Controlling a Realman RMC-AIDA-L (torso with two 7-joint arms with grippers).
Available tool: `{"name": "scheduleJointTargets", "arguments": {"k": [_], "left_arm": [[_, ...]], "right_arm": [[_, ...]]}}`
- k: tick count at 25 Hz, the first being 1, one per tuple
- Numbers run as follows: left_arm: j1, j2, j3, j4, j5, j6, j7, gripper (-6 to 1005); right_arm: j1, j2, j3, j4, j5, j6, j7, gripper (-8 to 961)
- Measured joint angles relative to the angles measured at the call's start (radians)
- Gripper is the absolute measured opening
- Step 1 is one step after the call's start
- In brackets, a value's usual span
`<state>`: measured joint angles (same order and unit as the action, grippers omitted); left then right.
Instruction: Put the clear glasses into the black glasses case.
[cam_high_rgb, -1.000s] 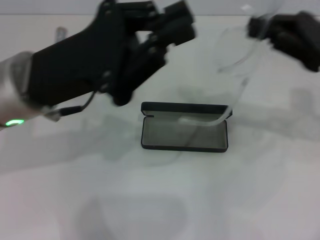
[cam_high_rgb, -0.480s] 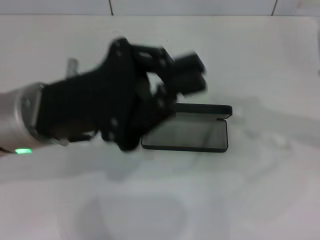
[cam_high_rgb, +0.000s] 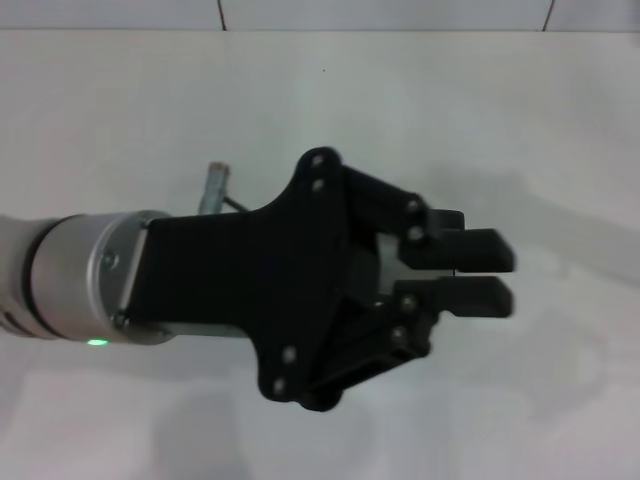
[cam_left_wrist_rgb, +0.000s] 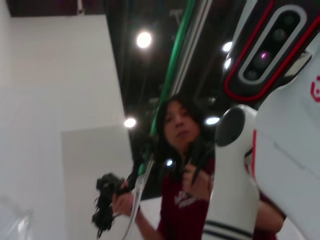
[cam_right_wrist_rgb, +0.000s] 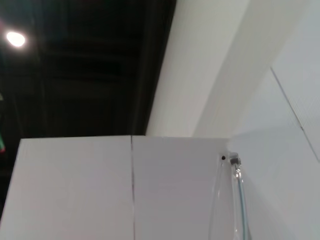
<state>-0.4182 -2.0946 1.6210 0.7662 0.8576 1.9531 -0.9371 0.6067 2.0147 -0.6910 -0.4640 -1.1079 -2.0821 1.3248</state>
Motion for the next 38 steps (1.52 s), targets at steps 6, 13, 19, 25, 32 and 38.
{"name": "scheduleJointTargets", "arguments": {"k": [6, 13, 19, 25, 32, 38], "left_arm": [[-0.048, -0.002, 0.021, -0.011, -0.043, -0.009, 0.005, 103], [-0.082, -0.003, 0.018, -0.093, -0.097, -0.037, 0.033, 103], [-0.076, -0.003, 0.015, -0.130, -0.151, -0.039, 0.054, 103], [-0.080, -0.001, 0.014, -0.150, -0.169, -0.044, 0.062, 103], [-0.099, -0.001, 0.014, -0.200, -0.188, -0.052, 0.079, 103], [-0.106, 0.000, 0.013, -0.238, -0.216, -0.090, 0.087, 103]], "right_arm": [[0.063, 0.007, -0.134, 0.129, -0.001, 0.059, -0.138, 108], [0.098, 0.013, -0.218, 0.178, 0.003, 0.096, -0.194, 110], [0.099, 0.013, -0.274, 0.178, 0.002, 0.149, -0.217, 112], [0.104, 0.013, -0.309, 0.173, 0.005, 0.178, -0.229, 115], [0.120, 0.013, -0.362, 0.176, 0.004, 0.196, -0.231, 117], [0.123, 0.013, -0.410, 0.170, 0.007, 0.231, -0.242, 119]]}}
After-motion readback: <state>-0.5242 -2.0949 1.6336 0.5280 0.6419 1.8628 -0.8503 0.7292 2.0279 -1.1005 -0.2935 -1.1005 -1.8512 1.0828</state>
